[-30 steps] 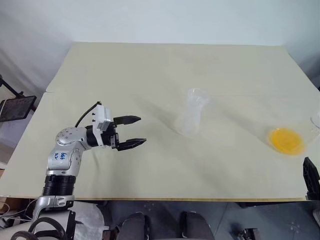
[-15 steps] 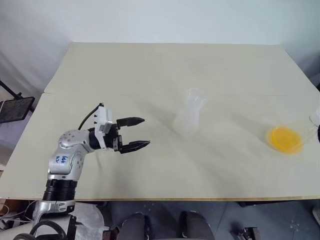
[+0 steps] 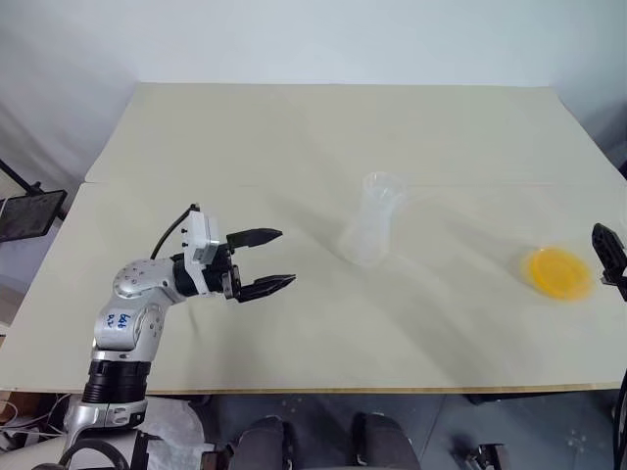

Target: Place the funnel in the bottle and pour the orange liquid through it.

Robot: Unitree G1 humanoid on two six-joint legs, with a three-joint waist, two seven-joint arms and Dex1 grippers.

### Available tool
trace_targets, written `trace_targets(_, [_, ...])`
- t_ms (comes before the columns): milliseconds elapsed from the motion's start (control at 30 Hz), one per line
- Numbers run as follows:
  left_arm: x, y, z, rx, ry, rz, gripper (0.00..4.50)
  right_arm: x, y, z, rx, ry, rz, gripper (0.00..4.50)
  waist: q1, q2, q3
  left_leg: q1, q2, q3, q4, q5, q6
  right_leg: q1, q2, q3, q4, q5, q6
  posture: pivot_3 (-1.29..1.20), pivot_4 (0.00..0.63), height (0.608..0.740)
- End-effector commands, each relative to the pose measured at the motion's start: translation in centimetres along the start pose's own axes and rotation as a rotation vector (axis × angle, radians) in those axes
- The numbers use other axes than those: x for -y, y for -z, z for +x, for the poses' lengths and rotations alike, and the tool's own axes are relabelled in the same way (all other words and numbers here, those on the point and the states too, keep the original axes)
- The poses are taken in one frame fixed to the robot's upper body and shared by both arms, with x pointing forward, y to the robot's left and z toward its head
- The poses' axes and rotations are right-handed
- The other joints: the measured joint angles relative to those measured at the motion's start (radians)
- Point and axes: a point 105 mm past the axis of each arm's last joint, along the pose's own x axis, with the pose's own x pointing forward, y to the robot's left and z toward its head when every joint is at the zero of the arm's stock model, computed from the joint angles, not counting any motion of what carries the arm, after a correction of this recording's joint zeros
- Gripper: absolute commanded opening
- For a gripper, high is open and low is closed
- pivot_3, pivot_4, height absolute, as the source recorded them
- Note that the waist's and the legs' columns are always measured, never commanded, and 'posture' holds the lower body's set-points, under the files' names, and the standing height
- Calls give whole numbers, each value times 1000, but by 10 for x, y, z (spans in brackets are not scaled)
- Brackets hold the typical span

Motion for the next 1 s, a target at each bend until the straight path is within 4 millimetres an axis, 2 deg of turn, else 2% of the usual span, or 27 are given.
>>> trace_targets(33, [4,-12,1,39,-1,53,4473,3,-17,9,48,-13,-63,4500,1,0,0,0,0,0,0,0,0,0,0,0,0,0,0,0,150,740])
trace_targets(233, [4,-12,2,44,-9,56,4473,5,-15,14,61,-14,-60,4500,0,0,0,0,0,0,0,0,0,0,0,0,0,0,0,0,150,740])
trace_targets(333, [3,-13,4,52,-9,62,4500,4,-20,18,100,-16,-64,3925,0,0,0,0,0,0,0,0,0,0,0,0,-1,0,0,0,150,740])
trace_targets(433, [2,-13,4,53,-9,65,4500,3,-21,19,118,-25,-60,2995,0,0,0,0,0,0,0,0,0,0,0,0,-1,0,0,0,150,740])
trace_targets(467, [2,-13,4,54,-9,65,4500,2,-20,19,115,-26,-60,2834,0,0,0,0,0,0,0,0,0,0,0,0,-1,0,0,0,150,740])
trace_targets(733, [-1,-14,6,55,-5,65,4500,-8,-21,19,108,-62,-71,2835,0,0,0,0,0,0,0,0,0,0,0,-1,-1,0,0,0,150,740])
trace_targets(933, [-4,-16,9,64,-1,63,4500,-45,-47,29,192,-181,-40,2835,0,0,0,-1,0,0,0,0,0,0,0,0,-2,0,0,0,150,740])
trace_targets(1000, [-5,-17,11,74,-5,58,4500,-70,-62,36,242,-244,-69,2835,-1,1,0,0,0,0,0,0,0,0,0,0,-2,0,0,0,150,740])
